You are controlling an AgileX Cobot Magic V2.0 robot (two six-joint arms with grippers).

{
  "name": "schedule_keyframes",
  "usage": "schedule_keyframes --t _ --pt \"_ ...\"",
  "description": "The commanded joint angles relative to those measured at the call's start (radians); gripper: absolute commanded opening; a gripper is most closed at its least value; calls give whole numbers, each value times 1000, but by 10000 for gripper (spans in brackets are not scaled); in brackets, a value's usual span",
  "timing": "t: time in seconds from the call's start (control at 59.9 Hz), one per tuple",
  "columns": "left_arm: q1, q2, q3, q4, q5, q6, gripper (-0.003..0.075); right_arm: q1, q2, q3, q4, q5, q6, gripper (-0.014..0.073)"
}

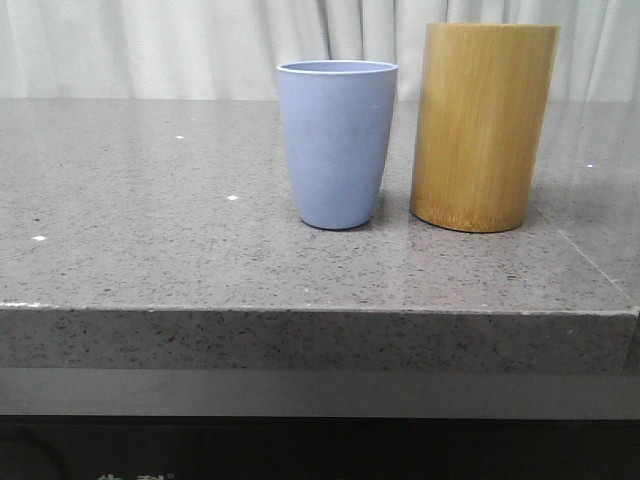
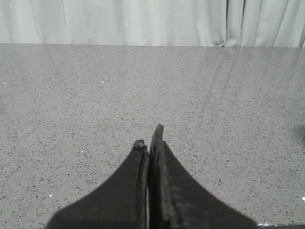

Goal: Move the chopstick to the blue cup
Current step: 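Move the pink chopstick over the blue cup and lower it in, then open the right gripper to release the chopstick into the cup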

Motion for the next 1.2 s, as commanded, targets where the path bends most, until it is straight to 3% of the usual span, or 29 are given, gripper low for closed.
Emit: schedule_keyframes --t 0.0,0.133,0.4,0.617,0.834,1.001,1.185 --pt "1 12 -24 -11 -85 -9 -19 21 22 -34 6 -106 -2 -69" --pt "1 12 -24 -11 -85 -9 -19 29 108 -34 6 -110 -2 -62" --pt "1 12 -24 -11 -85 -9 -19 29 219 -33 6 -32 -2 97" --pt "1 12 -24 -11 -85 -9 -19 29 212 -33 6 -31 -2 104" --pt "1 12 -24 -11 -85 -9 -19 25 144 -42 6 -22 -2 188" --pt "1 12 -24 -11 -85 -9 -19 -14 63 -102 5 121 -2 328" --pt "1 12 -24 -11 -85 -9 -19 -101 -20 -121 5 316 -2 327"
